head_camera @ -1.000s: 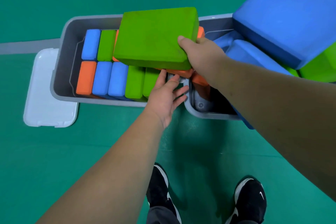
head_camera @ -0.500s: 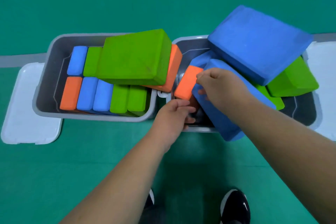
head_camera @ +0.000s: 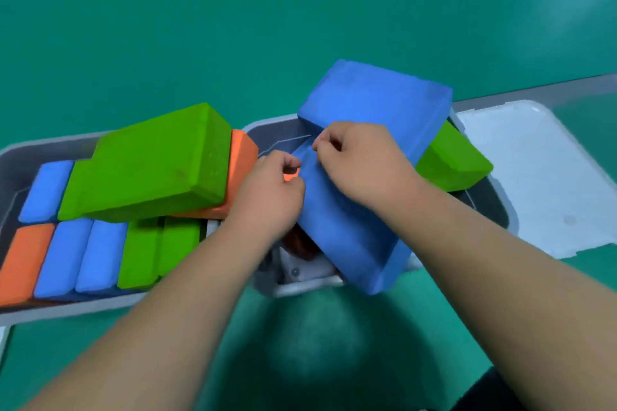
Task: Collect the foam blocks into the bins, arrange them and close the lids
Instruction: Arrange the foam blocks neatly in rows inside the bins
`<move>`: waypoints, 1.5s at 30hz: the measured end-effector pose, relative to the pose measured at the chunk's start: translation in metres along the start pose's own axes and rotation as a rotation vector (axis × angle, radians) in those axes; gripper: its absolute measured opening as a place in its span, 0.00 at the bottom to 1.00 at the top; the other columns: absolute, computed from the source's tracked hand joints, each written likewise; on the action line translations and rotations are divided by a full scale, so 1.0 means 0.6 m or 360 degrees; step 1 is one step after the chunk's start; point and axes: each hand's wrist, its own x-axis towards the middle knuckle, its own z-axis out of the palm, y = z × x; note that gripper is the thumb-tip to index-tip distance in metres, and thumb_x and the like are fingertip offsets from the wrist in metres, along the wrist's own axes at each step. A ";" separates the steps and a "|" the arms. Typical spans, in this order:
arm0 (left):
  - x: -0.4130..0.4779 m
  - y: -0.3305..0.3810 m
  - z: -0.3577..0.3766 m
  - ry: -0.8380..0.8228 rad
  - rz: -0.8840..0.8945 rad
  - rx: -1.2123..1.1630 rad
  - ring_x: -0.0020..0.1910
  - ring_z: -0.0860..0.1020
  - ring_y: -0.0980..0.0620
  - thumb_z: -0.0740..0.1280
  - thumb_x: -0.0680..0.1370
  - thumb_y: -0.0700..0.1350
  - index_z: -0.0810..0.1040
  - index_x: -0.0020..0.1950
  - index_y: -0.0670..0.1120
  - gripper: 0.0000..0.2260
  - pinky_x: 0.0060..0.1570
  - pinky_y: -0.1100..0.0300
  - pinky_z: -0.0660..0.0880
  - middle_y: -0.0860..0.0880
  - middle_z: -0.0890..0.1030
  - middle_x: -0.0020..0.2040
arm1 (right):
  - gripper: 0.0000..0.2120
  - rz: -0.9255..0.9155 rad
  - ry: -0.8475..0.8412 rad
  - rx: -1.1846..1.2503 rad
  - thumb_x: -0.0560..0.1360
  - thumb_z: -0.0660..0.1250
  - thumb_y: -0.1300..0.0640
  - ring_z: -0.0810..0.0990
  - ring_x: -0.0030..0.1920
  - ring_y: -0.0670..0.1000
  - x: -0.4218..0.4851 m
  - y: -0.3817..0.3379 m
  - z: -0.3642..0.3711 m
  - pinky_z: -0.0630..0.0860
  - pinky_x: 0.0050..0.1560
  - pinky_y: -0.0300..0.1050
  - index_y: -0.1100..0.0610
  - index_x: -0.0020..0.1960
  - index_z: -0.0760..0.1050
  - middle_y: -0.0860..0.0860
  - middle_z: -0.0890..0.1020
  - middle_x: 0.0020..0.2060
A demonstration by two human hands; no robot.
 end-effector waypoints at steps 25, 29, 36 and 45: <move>0.089 -0.005 0.045 -0.0259 0.0371 0.0193 0.72 0.72 0.53 0.68 0.79 0.52 0.70 0.77 0.51 0.26 0.74 0.53 0.68 0.52 0.72 0.75 | 0.17 0.0105 0.0373 -0.0513 0.77 0.64 0.50 0.71 0.65 0.64 0.020 0.077 -0.102 0.69 0.69 0.58 0.50 0.64 0.80 0.57 0.76 0.65; 0.113 0.018 0.051 -0.0151 0.0145 -0.0135 0.59 0.81 0.55 0.67 0.72 0.58 0.77 0.63 0.53 0.21 0.60 0.54 0.78 0.58 0.83 0.57 | 0.22 0.0219 0.0377 -0.0490 0.76 0.67 0.50 0.70 0.67 0.65 0.014 0.101 -0.103 0.68 0.71 0.58 0.54 0.69 0.75 0.58 0.71 0.68; 0.134 0.045 0.074 -0.0055 -0.0261 -0.0753 0.53 0.84 0.47 0.71 0.64 0.61 0.78 0.60 0.48 0.28 0.57 0.46 0.81 0.50 0.85 0.54 | 0.25 0.0662 0.0381 -0.0129 0.76 0.67 0.50 0.77 0.60 0.65 0.010 0.127 -0.087 0.72 0.53 0.52 0.63 0.66 0.63 0.65 0.75 0.63; 0.144 0.061 0.071 -0.0070 -0.0397 -0.1281 0.52 0.86 0.38 0.76 0.67 0.53 0.74 0.67 0.43 0.31 0.57 0.36 0.81 0.40 0.84 0.60 | 0.34 0.0484 0.0424 0.0113 0.77 0.64 0.54 0.77 0.63 0.62 0.008 0.127 -0.089 0.69 0.52 0.48 0.62 0.78 0.58 0.61 0.76 0.67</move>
